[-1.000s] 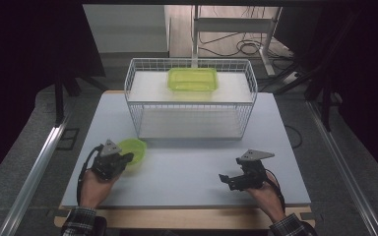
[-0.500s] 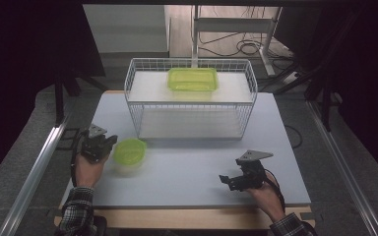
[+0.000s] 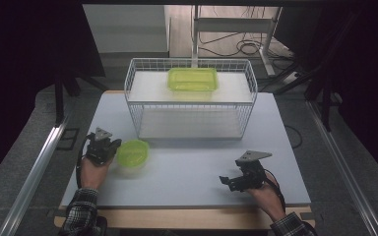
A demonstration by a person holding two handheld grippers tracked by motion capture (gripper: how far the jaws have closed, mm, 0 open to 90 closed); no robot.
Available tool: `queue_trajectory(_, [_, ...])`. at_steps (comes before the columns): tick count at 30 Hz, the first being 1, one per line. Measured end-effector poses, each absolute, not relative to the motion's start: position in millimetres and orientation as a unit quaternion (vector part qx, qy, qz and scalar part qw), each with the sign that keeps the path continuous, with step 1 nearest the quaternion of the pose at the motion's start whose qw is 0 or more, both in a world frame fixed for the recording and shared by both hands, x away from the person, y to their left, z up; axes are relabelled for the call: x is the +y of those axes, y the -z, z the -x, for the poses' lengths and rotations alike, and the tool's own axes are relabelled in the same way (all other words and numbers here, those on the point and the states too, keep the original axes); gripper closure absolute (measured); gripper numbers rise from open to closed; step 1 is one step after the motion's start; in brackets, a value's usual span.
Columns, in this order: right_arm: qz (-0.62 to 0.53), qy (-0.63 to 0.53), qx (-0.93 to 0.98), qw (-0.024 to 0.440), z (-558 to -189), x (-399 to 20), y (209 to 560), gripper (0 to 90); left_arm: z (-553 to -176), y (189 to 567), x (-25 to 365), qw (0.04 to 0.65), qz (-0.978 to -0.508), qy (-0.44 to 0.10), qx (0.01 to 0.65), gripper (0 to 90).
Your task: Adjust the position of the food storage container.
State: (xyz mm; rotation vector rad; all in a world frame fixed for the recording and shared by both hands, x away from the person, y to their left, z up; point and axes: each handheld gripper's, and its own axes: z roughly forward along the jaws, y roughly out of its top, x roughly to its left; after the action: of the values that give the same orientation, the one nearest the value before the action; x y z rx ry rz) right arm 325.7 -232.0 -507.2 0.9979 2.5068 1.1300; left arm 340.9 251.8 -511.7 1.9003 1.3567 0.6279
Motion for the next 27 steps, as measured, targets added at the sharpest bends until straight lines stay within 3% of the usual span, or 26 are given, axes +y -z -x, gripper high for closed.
queue_trajectory(27, [-0.338,-0.376,0.857,0.1,-326,-230,511,7.6,-327,508,194,0.374,-0.763,-0.208,0.486,90.0])
